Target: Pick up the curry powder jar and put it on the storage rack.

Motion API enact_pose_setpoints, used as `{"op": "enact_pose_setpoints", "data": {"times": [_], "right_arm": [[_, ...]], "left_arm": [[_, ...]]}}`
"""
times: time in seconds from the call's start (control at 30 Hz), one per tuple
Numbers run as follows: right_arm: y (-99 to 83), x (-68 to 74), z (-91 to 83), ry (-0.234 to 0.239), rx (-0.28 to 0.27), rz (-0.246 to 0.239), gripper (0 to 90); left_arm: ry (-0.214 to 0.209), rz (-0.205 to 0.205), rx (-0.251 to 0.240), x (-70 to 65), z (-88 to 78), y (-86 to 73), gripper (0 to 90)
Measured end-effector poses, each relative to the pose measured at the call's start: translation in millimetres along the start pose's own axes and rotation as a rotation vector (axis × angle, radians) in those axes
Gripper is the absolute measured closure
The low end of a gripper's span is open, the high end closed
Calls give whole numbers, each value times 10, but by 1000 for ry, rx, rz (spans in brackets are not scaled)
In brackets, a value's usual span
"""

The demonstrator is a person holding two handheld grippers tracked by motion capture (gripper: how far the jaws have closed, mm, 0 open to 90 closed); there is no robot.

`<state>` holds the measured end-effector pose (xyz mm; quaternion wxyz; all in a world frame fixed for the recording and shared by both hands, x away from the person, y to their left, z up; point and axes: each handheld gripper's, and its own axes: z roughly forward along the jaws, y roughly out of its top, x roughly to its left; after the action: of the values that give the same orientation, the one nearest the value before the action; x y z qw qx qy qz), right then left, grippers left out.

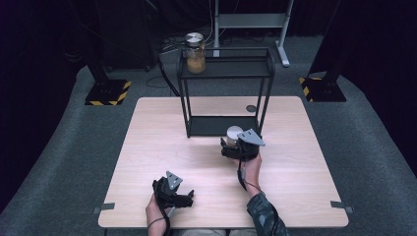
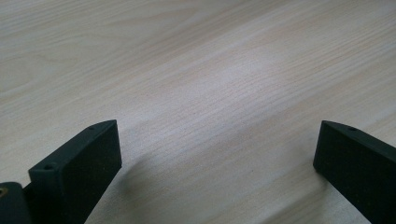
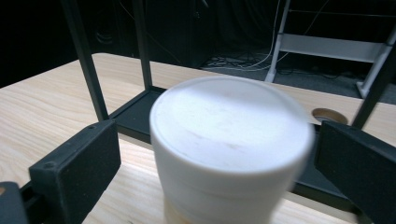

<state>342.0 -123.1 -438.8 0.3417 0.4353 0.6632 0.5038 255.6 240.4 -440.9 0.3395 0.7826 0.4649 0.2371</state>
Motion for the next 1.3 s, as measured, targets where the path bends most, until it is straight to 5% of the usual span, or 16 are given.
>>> {"op": "enact_pose_setpoints", "data": {"times": [0.17, 0.47, 1.3], "right_arm": [[-99, 31, 50, 0, -42, 4, 0], [-342, 24, 26, -13, -137, 42, 319], [-338, -170, -26, 46, -149, 35, 335]], "left_arm": [[-6, -1, 2, 11, 0, 2, 2], [-21, -6, 4, 37, 1, 3, 4], [-35, -11, 10, 70, 8, 13, 5]]}}
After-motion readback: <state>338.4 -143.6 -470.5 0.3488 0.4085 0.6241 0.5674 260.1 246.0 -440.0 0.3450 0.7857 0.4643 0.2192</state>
